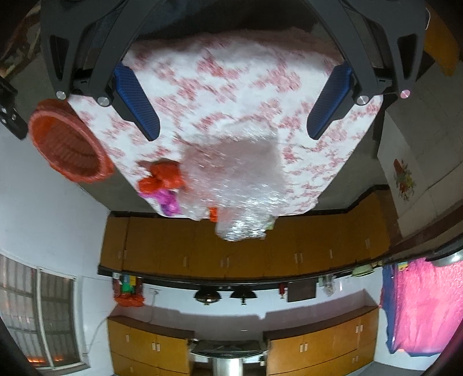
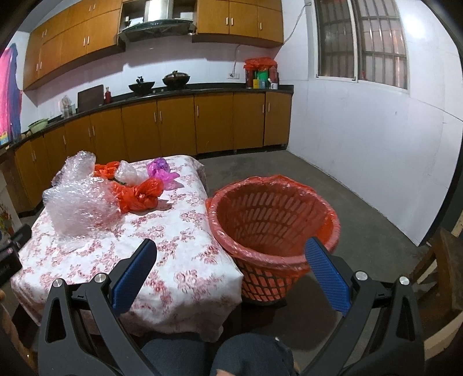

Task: Collect trash
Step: 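Grasp the orange-red bag with the right tool while the left tool grasps a clear plastic piece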

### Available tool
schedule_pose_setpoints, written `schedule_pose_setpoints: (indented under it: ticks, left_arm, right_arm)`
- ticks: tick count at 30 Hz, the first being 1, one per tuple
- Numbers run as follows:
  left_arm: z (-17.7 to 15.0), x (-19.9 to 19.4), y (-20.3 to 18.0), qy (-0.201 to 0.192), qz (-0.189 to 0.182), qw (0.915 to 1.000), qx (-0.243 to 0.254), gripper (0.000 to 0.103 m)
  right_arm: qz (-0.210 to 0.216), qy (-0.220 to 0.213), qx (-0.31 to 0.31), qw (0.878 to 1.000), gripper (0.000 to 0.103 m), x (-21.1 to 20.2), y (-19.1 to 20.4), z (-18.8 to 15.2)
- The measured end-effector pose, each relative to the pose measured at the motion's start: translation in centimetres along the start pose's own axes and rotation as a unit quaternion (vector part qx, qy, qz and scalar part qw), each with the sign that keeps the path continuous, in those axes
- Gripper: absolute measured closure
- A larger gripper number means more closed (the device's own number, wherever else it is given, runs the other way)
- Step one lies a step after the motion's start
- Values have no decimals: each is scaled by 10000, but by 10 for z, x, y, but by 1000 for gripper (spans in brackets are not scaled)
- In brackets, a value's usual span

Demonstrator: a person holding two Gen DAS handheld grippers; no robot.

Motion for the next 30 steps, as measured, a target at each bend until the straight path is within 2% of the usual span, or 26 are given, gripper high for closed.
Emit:
schedule_pose_setpoints:
  ticks: [4,11,16,19,24,27,30]
  left_arm:
    - [14,24,24,-36,168,9998,-122,4]
    - [37,68,62,-113,452,9984,-314,4]
    - [51,101,82,-109,538,9979,-350,4]
    - [55,120,88,-20,510,9982,-299,4]
    - [56,147,87,165,420,9990,-21,4]
    - [56,162,86,280,315,9990,132,8]
    - [55,170,86,382,135,9991,147,21]
  right_arm:
    - [157,7,-97,9998,2,26,23,12]
    - [747,216,-151,9969,2,84,75,40]
    - [1073,453,-209,9930,15,137,117,59]
    - [1273,745,-129,9890,21,170,136,65]
    - [1452,938,-178,9848,24,197,158,68]
    - [1464,1048,-409,9828,27,208,171,63]
    - [1573,1227,-522,9785,38,216,177,56]
Point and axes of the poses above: each gripper's, at about its wrist camera, not at the fingertips, and x roughly the way its jaws point, y to its left, z to its top, the point moved 3 cm from there along x, roughly the way its jaws point, and after that the axes turned 12 degrees about -z, right-handed, at the moved point
